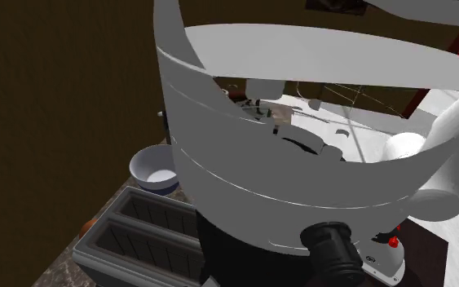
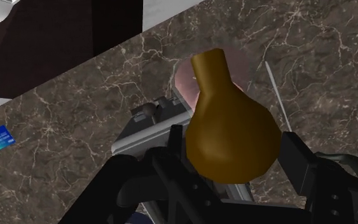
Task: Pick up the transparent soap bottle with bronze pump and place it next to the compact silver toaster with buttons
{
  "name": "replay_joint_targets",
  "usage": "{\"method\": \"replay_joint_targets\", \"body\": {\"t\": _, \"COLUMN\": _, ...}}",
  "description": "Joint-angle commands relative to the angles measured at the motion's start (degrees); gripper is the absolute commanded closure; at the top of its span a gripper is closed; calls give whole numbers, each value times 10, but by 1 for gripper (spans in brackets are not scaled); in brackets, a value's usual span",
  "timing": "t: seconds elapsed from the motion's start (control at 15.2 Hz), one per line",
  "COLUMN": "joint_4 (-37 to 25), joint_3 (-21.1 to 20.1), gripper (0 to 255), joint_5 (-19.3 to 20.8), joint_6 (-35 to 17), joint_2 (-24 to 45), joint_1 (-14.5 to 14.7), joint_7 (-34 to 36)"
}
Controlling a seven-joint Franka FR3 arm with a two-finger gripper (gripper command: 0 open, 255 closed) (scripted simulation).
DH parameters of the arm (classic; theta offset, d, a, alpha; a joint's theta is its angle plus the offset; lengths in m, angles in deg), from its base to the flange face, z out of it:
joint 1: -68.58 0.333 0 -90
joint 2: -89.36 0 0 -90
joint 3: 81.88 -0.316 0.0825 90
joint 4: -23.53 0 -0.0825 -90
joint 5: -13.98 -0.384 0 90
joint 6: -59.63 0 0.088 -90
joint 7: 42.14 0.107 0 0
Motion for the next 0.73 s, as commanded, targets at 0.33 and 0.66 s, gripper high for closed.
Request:
{"method": "replay_joint_targets", "body": {"t": 0.33, "joint_4": 58, "joint_3": -2, "gripper": 255, "joint_5": -6, "joint_6": -54, "joint_2": -6, "joint_1": 3, "joint_7": -6}}
{"method": "replay_joint_targets", "body": {"t": 0.66, "joint_4": 95, "joint_3": -6, "gripper": 255, "joint_5": -6, "joint_6": -93, "joint_2": -4, "joint_1": 4, "joint_7": -8}}
